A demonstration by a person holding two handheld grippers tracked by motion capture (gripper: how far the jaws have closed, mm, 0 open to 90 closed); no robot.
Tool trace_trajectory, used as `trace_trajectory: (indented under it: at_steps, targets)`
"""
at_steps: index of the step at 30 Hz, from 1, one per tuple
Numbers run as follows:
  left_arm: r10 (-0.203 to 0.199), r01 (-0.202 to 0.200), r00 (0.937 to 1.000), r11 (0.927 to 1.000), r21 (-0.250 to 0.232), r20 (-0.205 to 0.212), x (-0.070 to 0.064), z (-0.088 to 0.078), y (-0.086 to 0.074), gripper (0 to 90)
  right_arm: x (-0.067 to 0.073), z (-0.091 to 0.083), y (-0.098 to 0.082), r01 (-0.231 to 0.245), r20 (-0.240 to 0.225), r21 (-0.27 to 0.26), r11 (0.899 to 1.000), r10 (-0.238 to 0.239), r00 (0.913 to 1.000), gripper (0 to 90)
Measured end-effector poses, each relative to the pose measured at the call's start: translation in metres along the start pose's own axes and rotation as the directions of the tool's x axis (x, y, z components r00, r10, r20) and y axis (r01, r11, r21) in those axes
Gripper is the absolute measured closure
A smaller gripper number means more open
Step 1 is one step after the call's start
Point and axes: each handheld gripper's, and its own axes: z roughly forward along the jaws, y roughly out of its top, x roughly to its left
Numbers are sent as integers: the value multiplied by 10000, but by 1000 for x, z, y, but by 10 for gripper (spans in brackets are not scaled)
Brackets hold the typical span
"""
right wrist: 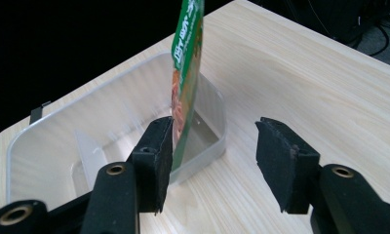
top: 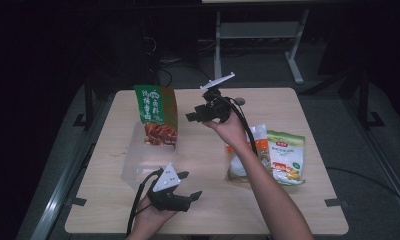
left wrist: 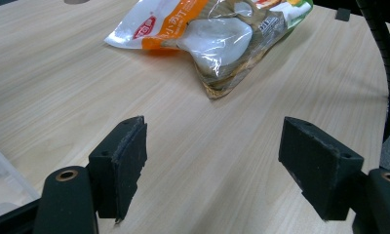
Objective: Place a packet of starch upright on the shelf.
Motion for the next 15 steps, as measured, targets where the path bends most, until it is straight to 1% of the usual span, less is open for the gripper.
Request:
trace_trajectory:
  at_steps: [1,5,8,10,15]
  targets:
    - [37,-37,10000,10000,2,2,0,0,0,257,-1,-2,-1,-61,24,27,10000,61,10000,470]
    - [-57,57,10000,10000,-2,15,0,1,0,256,-4,-9,-7,-35,106,-10,10000,35,9999,463]
    - [-83,83,10000,10000,-30,29,-1,2,0,256,-7,-14,-10,-117,138,31,9999,117,9998,450]
    - [-35,35,10000,10000,15,33,-1,2,0,256,-9,-17,-13,-185,138,175,9997,183,9997,448]
    - [-75,75,10000,10000,-20,25,-1,2,0,256,-13,-23,-21,-263,271,240,9994,257,9993,445]
